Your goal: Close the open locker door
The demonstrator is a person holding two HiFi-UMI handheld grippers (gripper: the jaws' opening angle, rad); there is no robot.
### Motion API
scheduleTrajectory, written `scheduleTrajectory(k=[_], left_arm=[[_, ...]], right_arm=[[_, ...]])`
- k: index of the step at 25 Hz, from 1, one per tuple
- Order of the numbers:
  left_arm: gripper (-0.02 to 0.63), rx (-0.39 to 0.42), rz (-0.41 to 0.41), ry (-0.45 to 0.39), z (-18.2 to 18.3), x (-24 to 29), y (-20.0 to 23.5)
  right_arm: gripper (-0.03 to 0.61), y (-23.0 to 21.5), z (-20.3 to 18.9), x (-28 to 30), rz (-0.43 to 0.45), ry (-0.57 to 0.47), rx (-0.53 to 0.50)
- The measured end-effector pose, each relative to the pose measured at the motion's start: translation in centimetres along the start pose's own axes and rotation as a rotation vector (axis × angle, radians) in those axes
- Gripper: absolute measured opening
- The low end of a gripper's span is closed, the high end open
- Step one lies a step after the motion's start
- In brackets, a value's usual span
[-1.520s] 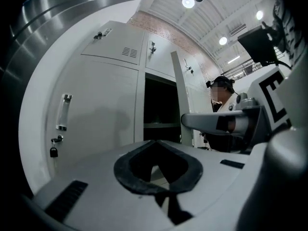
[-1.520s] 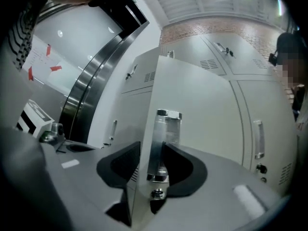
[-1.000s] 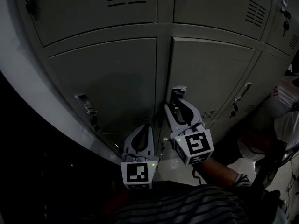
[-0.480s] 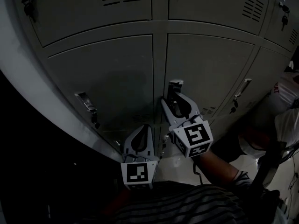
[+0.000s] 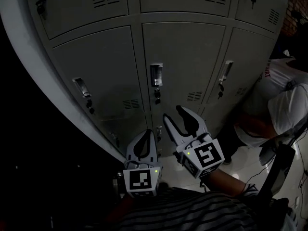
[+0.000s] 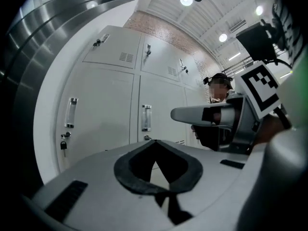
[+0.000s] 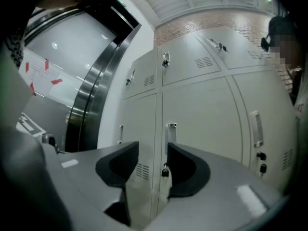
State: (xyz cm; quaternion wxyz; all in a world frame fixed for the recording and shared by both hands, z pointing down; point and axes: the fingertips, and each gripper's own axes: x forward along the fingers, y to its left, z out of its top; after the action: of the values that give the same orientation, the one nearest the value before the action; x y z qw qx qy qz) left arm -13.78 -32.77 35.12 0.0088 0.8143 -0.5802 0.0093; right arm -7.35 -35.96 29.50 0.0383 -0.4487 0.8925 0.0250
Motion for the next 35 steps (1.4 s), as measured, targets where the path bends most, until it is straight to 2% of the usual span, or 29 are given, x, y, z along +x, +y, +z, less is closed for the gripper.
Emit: scheduleTrajectory(k=[10, 17, 24, 35], left_arm=[[0.005, 0.01, 0.014, -0.006, -1.2, -14.7, -15.1], [0.005, 0.019, 0.037, 0.033, -1.7, -24.7, -22.4], [0.005, 0.047, 0.035, -0.003, 0.3, -30.0, -23.1], [0.005, 0.068, -0.012, -0.014, 1.6, -34.3, -18.6]], right_arm=[[0.002, 3.9, -0.7, -22.4, -0.016, 0.038, 0.063], [0.0, 8.1, -0.1, -33.9, 0.017, 0.077, 0.082], [0.0, 12.1, 1.8, -37.7, 0.013, 0.065, 0.073], [0.0, 19.4, 2.1, -36.0, 0.005, 0.051, 0.086]])
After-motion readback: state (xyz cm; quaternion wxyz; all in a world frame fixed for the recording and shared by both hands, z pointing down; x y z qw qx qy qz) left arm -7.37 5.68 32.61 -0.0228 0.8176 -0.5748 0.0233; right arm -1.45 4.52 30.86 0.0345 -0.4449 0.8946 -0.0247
